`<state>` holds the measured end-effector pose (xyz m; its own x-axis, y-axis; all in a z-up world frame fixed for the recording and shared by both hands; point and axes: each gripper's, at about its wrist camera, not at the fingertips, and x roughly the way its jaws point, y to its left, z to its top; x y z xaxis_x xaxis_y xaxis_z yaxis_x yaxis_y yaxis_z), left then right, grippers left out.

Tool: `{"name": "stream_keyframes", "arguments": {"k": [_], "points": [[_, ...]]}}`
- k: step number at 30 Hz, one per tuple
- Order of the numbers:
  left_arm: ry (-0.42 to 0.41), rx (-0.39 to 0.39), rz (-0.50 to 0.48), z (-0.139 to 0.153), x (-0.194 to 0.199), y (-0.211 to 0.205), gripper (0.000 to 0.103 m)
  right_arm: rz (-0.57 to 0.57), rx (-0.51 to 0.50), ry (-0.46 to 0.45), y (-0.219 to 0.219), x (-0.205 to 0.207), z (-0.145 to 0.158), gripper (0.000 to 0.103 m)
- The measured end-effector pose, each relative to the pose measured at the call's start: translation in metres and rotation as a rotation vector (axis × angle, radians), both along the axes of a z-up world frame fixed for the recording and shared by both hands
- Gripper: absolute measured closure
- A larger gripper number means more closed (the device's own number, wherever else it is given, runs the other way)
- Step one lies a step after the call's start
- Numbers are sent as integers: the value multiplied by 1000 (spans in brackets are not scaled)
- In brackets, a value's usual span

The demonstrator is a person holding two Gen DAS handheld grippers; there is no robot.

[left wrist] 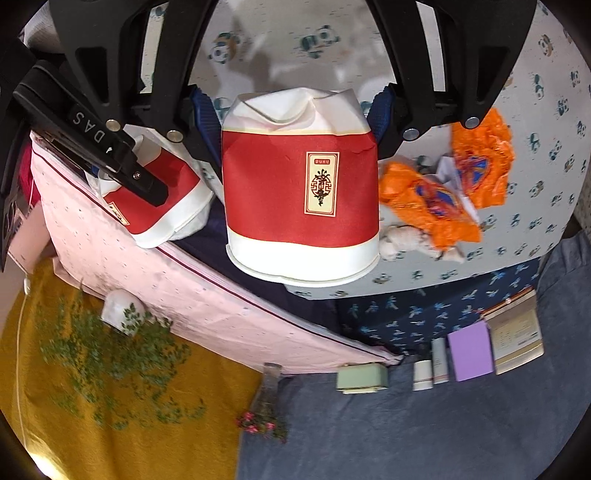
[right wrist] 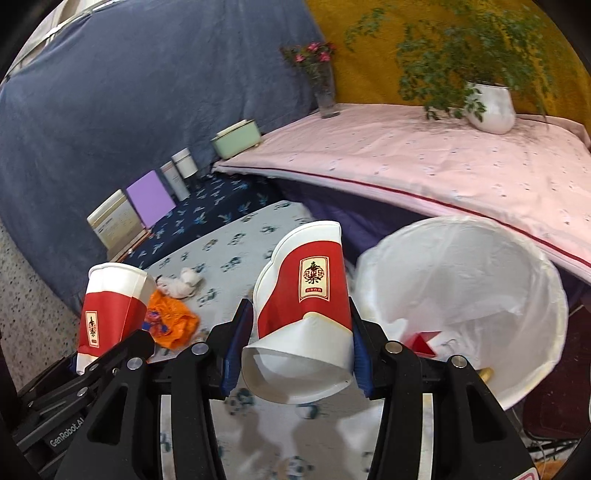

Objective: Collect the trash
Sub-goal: 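Carry both paper cups over the white bin and open both tools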

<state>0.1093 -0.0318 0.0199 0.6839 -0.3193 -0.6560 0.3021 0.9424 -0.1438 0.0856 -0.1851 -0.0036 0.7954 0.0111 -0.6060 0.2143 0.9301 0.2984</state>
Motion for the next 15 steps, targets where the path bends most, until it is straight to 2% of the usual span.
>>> {"name": "stream_keyframes", "arguments": {"k": [15], "points": [[7, 29, -185, -12, 6, -108, 40, -174, 9, 31, -98, -28, -22, 56]]}}
